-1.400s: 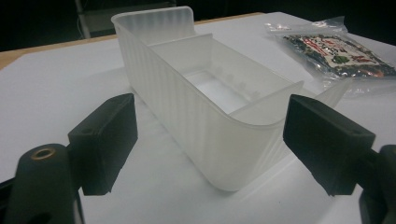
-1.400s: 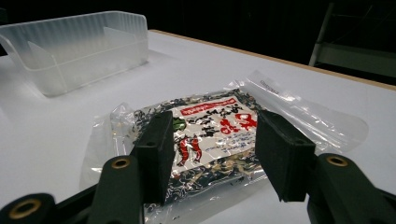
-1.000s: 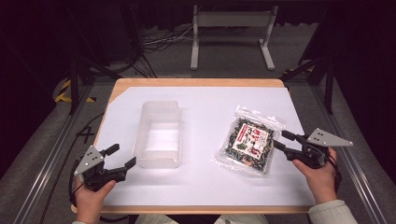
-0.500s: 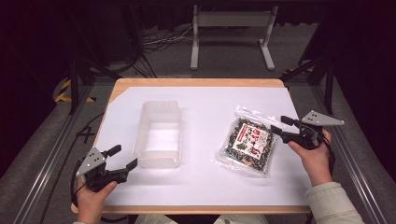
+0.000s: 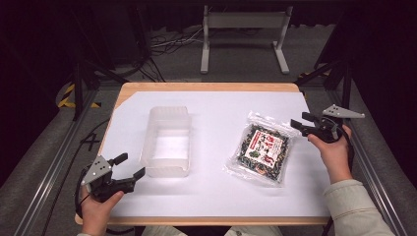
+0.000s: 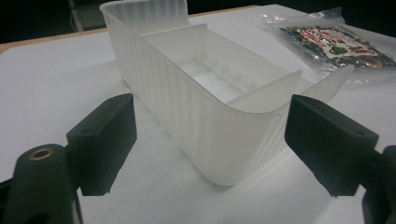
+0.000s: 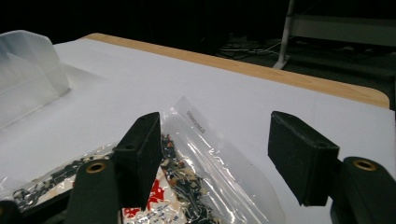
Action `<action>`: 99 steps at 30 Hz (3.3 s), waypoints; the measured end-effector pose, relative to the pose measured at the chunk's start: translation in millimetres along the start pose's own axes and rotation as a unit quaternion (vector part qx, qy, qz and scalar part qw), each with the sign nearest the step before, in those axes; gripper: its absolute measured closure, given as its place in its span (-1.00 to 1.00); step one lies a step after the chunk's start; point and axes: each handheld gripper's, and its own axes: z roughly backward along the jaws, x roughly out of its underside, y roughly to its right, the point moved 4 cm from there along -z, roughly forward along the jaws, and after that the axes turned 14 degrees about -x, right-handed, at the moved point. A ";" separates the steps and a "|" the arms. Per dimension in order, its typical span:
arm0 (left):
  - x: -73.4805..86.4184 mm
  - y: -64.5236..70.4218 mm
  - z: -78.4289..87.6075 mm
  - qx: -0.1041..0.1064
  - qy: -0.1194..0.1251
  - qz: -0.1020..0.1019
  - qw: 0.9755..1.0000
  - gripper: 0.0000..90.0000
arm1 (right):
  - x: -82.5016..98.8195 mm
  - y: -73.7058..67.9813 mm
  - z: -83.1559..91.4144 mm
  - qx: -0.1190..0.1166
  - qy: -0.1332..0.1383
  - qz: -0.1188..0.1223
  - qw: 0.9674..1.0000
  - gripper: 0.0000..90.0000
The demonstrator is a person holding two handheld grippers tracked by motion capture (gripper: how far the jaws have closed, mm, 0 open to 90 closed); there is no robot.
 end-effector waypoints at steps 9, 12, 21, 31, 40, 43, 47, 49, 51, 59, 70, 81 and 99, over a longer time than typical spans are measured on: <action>1.8 0.6 -0.9 0.007 -0.015 0.004 1.000 -0.62 | 13.2 24.2 -10.3 0.021 -0.020 -0.019 0.999 -0.25; 2.3 1.0 -1.0 0.010 -0.020 0.005 1.000 -0.60 | 20.4 31.7 -15.8 0.028 -0.030 -0.029 0.999 -0.25; 3.8 1.5 0.3 0.002 -0.027 0.008 1.000 -0.60 | 42.4 40.8 -25.1 0.014 -0.048 -0.071 0.996 -0.15; 5.1 2.6 0.1 0.000 -0.035 0.007 0.999 -0.58 | 55.4 40.4 -32.9 0.001 -0.073 -0.090 0.993 -0.13; 6.4 2.3 -1.1 0.001 -0.038 0.007 0.999 -0.58 | 59.7 37.3 -36.7 -0.041 -0.059 -0.132 0.989 -0.11; 6.4 2.3 -1.1 0.002 -0.037 0.008 0.999 -0.58 | 60.5 38.7 -36.4 -0.038 -0.062 -0.136 0.988 -0.07; 6.5 2.5 -1.1 0.001 -0.038 0.007 0.999 -0.58 | 60.9 38.1 -35.9 -0.033 -0.069 -0.135 0.988 0.10; 6.6 2.5 -1.4 0.001 -0.038 0.008 0.999 -0.58 | 62.1 38.2 -35.9 -0.039 -0.074 -0.136 0.987 0.15; 6.6 2.4 -1.4 0.001 -0.037 0.009 0.999 -0.58 | 63.5 37.3 -35.7 -0.044 -0.084 -0.139 0.986 0.24; 6.7 2.2 -1.4 0.000 -0.038 0.009 0.999 -0.58 | 62.1 34.4 -34.5 -0.054 -0.097 -0.134 0.985 0.69; 2.4 0.0 0.8 0.000 -0.021 0.042 0.999 -0.64 | 55.6 29.0 -32.8 -0.039 -0.108 -0.106 0.988 0.99; -6.0 3.8 5.5 0.008 -0.017 0.036 0.999 -0.60 | 23.4 9.1 -10.6 -0.032 -0.061 -0.066 0.995 1.00; -9.8 5.2 10.1 0.017 -0.003 0.020 1.000 -0.50 | -39.8 -38.5 39.9 -0.062 0.027 0.013 0.998 1.00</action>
